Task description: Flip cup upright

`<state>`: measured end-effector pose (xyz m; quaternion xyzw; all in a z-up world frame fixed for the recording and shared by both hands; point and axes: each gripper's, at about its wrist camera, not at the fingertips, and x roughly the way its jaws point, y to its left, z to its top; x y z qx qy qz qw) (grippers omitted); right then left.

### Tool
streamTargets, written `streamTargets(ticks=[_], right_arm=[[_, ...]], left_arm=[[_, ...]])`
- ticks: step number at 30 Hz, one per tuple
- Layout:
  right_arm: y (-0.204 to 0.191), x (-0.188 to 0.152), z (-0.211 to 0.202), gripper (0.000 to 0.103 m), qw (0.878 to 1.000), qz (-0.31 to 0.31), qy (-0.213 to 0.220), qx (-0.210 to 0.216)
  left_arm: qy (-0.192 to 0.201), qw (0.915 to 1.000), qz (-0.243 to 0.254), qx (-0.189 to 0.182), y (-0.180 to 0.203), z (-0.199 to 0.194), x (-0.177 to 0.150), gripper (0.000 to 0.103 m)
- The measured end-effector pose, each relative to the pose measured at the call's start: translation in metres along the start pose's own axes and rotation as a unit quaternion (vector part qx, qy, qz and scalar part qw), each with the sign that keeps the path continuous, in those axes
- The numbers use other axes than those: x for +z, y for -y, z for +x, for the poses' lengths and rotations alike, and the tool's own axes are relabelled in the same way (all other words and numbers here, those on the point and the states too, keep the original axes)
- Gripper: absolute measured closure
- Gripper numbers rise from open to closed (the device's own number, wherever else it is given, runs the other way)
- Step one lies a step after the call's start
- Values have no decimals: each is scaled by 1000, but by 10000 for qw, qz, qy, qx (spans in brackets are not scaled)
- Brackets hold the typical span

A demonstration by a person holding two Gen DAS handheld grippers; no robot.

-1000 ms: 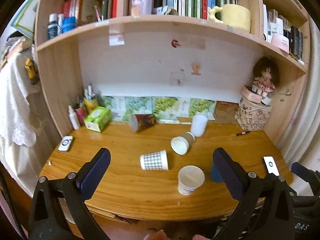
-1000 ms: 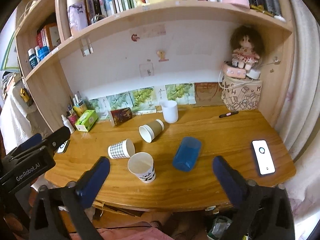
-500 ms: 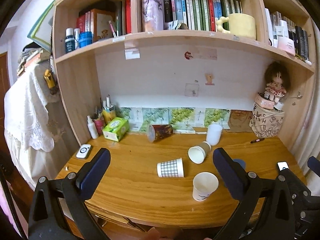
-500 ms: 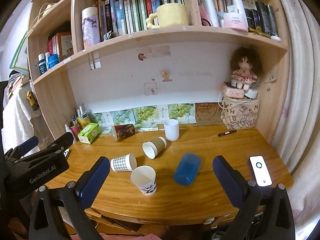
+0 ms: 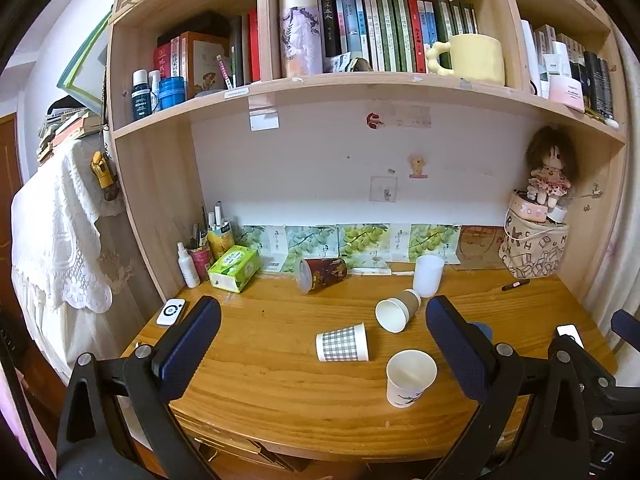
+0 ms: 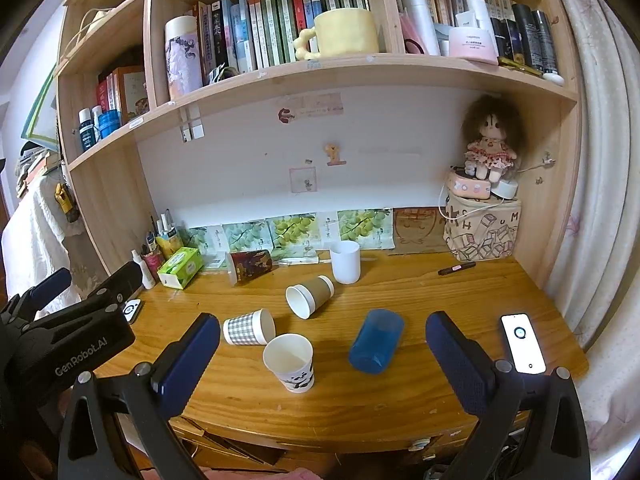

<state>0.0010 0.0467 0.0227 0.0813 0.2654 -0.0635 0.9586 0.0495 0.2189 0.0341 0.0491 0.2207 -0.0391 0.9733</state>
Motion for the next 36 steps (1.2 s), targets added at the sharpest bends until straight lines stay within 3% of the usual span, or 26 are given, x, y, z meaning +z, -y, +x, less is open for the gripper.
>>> streamTargets(ticks=[36], right_arm=[[2, -5, 13, 0, 9992, 35, -396, 48]], left_arm=[[-263, 9995, 59, -151, 8, 7, -5, 0]])
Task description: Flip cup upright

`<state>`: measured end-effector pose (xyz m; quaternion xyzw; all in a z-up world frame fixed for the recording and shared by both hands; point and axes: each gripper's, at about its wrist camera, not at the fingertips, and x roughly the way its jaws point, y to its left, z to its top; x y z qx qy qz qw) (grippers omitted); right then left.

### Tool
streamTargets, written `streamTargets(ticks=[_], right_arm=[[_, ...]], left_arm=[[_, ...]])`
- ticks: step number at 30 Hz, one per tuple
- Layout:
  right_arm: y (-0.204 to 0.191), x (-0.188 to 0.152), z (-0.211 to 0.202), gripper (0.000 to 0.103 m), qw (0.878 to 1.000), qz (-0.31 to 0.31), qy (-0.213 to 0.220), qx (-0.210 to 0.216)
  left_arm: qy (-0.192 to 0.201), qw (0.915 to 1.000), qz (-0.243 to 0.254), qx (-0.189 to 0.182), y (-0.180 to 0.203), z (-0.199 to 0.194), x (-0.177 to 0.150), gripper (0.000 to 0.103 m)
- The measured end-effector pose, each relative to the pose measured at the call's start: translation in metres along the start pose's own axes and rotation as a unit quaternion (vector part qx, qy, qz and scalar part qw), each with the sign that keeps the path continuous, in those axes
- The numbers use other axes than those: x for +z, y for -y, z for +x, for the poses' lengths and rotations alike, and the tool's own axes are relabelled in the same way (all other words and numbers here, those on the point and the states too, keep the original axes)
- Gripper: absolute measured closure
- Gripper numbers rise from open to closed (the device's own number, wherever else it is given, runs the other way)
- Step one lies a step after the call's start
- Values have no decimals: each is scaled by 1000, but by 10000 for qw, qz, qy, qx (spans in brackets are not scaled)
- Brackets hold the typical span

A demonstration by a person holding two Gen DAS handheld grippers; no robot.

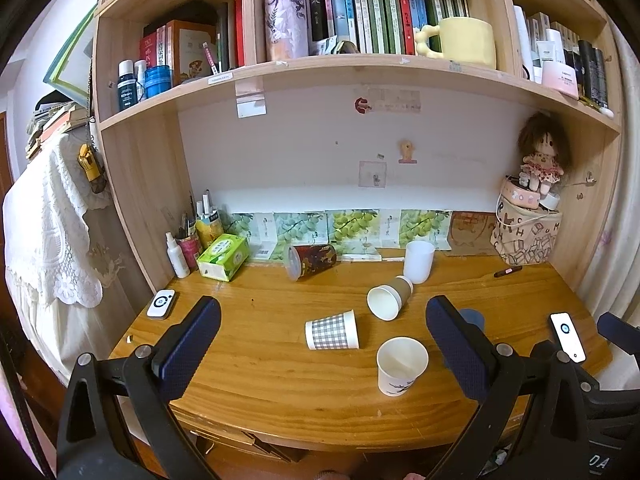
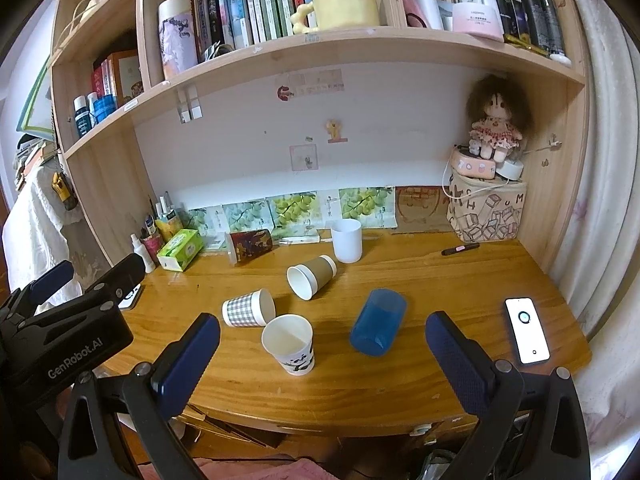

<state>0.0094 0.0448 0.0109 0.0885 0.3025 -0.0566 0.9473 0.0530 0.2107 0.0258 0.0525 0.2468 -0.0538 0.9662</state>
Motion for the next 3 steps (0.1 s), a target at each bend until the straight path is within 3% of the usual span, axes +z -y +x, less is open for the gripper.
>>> streamTargets(ticks=[3], right_arm=[[0, 0, 1, 0, 10000, 11, -11, 4]], left_arm=[[-24, 10000, 3, -20, 0, 1, 1, 0]])
